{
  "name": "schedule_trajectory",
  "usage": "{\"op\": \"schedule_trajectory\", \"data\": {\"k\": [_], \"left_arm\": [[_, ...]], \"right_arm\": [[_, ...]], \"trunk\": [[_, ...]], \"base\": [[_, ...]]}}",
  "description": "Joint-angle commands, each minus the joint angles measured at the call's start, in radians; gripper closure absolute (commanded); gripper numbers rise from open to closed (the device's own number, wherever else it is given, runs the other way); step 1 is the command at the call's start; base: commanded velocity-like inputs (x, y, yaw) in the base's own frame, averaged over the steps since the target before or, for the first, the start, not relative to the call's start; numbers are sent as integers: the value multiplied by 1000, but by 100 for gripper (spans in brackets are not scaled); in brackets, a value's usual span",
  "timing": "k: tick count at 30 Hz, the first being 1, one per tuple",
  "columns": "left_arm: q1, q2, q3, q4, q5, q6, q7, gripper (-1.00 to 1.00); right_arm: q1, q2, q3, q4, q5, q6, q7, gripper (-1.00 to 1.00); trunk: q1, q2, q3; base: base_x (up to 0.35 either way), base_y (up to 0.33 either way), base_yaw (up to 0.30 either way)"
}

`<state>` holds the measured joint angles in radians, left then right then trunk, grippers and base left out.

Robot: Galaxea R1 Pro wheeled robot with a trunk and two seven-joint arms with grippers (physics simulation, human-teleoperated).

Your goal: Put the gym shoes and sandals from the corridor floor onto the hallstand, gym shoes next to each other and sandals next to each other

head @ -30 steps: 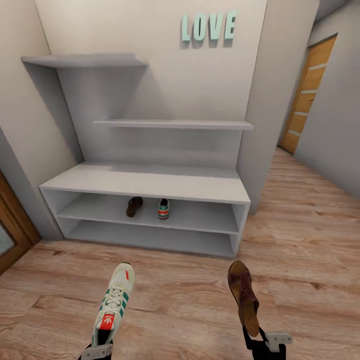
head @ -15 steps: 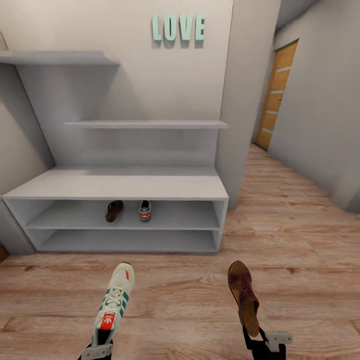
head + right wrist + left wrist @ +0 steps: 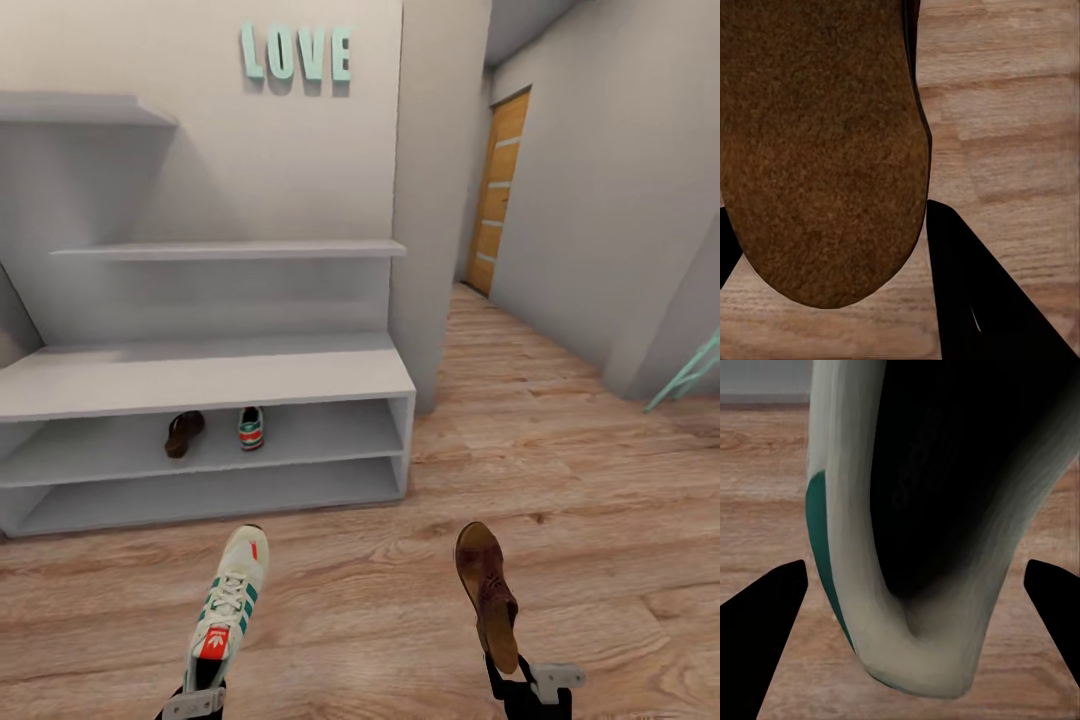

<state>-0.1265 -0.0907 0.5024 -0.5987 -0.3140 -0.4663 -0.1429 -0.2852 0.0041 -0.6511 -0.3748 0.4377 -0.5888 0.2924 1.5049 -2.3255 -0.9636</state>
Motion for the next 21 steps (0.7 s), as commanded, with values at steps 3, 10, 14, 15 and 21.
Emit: {"op": "schedule_trajectory", "data": {"k": [3,10,14,15,21], "left_arm": [[-1,-1,8,-1,-5,-4,-9,100],[-1,-1,8,-1,-5,-4,-9,100],[-1,-1,8,-1,-6,-4,-9,100],[-1,-1,8,-1,-6,-4,-9,100],[-1,-1,8,-2,-6,-3,-9,100]], "right_arm": [[-1,0,-9,1,-1,-2,10,100],[-2,0,-9,1,-1,-3,10,100],[-1,0,-9,1,-1,-3,10,100],[-1,0,-9,1,-1,-3,10,100],[-1,3,-9,1,0,-2,10,100]], "trunk": [[0,0,-1],[0,0,-1],[0,0,-1],[0,0,-1],[0,0,-1]], "base": [[0,0,-267],[0,0,-267],[0,0,-267],[0,0,-262],[0,0,-103]]}}
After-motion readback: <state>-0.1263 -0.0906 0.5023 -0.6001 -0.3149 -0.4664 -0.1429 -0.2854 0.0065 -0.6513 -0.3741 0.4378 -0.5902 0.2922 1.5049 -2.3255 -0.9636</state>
